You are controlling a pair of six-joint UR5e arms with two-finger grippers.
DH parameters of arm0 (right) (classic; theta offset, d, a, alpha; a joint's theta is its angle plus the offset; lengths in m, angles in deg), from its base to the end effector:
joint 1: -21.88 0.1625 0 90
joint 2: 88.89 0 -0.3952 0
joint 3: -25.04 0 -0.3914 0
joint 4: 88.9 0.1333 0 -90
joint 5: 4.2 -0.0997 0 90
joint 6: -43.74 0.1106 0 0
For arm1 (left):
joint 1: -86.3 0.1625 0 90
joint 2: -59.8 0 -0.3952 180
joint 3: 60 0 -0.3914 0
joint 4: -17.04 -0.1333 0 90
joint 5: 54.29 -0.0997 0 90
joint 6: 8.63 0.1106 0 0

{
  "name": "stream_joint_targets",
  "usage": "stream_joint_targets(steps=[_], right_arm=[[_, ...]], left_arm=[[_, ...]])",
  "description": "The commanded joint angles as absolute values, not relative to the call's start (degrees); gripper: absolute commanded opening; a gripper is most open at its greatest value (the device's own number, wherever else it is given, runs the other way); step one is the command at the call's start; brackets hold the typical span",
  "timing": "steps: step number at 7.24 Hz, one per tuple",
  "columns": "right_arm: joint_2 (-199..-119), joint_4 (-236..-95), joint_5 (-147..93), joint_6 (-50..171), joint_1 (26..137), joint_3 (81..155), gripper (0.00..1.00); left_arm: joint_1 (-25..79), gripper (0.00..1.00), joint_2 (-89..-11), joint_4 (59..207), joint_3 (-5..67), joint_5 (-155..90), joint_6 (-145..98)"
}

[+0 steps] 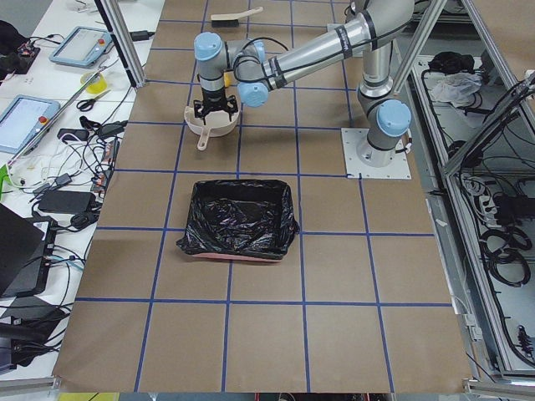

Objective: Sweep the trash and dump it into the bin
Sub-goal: 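Hold the white dustpan with the left gripper while the right gripper lowers toward the brush, then grasp the white brush handle with the right gripper and lift it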

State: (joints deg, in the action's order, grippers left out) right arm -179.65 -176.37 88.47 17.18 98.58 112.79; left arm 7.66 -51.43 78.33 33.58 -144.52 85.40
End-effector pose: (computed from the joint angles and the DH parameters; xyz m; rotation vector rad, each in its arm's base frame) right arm 0.0129 -0.5027 0.4686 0.3570 -3.0742 -0.0124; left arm -0.0110 -0.6197 0.2631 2.0370 2.3161 -0.0587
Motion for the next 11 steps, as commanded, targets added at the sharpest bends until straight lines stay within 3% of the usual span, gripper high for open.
stream_joint_targets(steps=[1,4,6,7,8,9,10,11], right_arm=[[-179.5,-180.4,88.0,10.1,91.9,118.0,1.0],[-178.4,-195.5,87.4,5.2,88.1,127.9,1.0],[-172.5,-198.9,87.5,5.9,86.6,128.7,1.0],[-170.8,-200.3,87.4,5.8,86.6,129.0,1.0],[-168.6,-201.4,87.3,5.6,86.6,129.2,1.0],[-165.6,-203.3,86.9,5.2,86.7,129.3,1.0],[-163.1,-205.4,87.1,5.2,86.7,129.3,1.0],[-161.8,-205.7,87.1,5.4,86.7,129.3,1.0]], left_arm=[[7.6,1.0,-57.4,68.9,33.3,-144.5,98.3],[7.5,1.0,-59.1,69.0,34.1,-144.5,97.8],[7.6,1.0,-59.0,69.4,34.2,-144.6,96.7],[7.6,0.94,-59.0,69.8,33.6,-144.7,96.2],[7.6,0.67,-59.1,69.8,33.5,-144.6,95.9],[7.6,0.33,-59.0,69.8,33.3,-144.8,95.4],[7.6,0.12,-58.9,69.7,33.4,-144.6,96.2],[7.5,0.0,-58.5,69.7,33.4,-144.6,96.4]])
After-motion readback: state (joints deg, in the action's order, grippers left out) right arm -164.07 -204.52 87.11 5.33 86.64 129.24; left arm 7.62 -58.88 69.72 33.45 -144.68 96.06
